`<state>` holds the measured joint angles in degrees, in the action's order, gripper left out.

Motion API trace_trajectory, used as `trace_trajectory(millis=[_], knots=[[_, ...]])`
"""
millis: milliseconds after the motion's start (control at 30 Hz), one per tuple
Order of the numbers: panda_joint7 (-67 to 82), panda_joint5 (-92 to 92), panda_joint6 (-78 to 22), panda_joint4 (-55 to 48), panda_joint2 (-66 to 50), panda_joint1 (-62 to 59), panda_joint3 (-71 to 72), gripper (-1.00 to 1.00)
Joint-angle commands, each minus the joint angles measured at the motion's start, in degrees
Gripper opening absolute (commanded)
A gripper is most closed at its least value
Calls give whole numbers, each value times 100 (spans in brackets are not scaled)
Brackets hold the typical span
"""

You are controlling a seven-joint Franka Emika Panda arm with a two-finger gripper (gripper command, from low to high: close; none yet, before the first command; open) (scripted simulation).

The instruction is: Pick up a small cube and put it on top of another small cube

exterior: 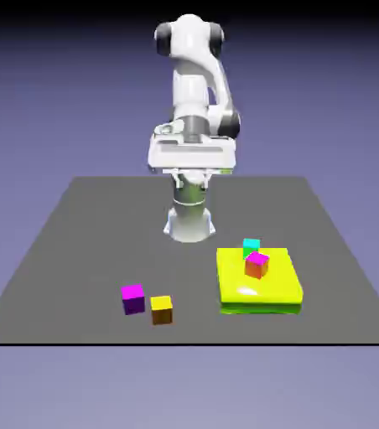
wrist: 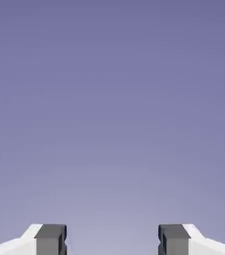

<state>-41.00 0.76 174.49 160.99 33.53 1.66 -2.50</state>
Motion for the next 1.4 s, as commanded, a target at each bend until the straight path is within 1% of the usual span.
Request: trace_trajectory(millis=[0, 1367], knots=[[121, 63, 40, -1, 72, 81, -208, 0], [5063, 2654, 1671, -35, 3035, 3380, -8721, 0]])
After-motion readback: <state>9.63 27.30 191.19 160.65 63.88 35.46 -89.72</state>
